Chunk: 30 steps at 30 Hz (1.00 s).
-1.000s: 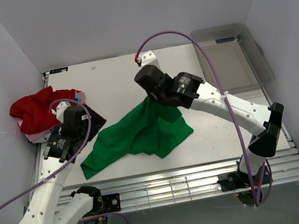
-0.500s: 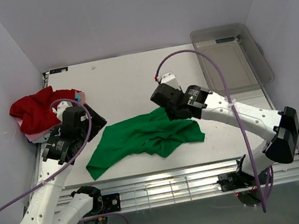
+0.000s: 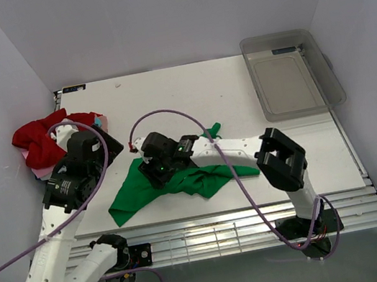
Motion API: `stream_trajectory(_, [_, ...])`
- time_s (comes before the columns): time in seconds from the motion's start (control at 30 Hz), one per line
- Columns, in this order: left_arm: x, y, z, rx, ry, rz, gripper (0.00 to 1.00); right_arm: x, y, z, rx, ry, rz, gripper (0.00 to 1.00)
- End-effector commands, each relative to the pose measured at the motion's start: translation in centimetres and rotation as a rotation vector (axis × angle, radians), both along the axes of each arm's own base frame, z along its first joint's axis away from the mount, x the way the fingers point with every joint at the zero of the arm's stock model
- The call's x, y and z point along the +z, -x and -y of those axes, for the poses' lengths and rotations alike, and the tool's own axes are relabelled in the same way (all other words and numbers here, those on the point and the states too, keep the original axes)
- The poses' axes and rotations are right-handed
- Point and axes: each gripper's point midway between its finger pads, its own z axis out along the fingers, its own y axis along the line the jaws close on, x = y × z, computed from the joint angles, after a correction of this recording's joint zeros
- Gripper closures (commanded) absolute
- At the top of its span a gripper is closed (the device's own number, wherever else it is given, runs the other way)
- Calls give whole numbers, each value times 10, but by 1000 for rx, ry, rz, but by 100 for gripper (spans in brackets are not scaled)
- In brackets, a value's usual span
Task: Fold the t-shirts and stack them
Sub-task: Move the tshirt to the center of the board
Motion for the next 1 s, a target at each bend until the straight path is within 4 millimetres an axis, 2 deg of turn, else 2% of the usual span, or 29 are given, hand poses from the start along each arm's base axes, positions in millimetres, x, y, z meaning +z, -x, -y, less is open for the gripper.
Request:
stream_trajectory(0.0, [17,5,-8,9,-17,43,2,15,10,-47,153,-112,3,49])
stream_trajectory(0.03, [17,7,-9,9,-18,40,2,10,13,-50,169,-105,-12,49])
stream_trajectory(0.07, [16,9,-9,10,-19,35,2,-5,17,-52,187,-73,-29,49])
stream_trajectory(0.23, [8,16,-10,27,10,25,2,-8,22,-66,224,-74,-25,47])
stream_trajectory(0.43, [-4,18,-8,22,17,-7,2,-23,24,-70,261,-29,-14,44])
stream_trajectory(0.77, [-5,14,-7,19,10,-9,2,-71,50,-55,316,90,-76,44])
stream_trajectory(0.97, [-5,17,-8,21,16,-1,2,-86,57,-47,323,136,-80,44])
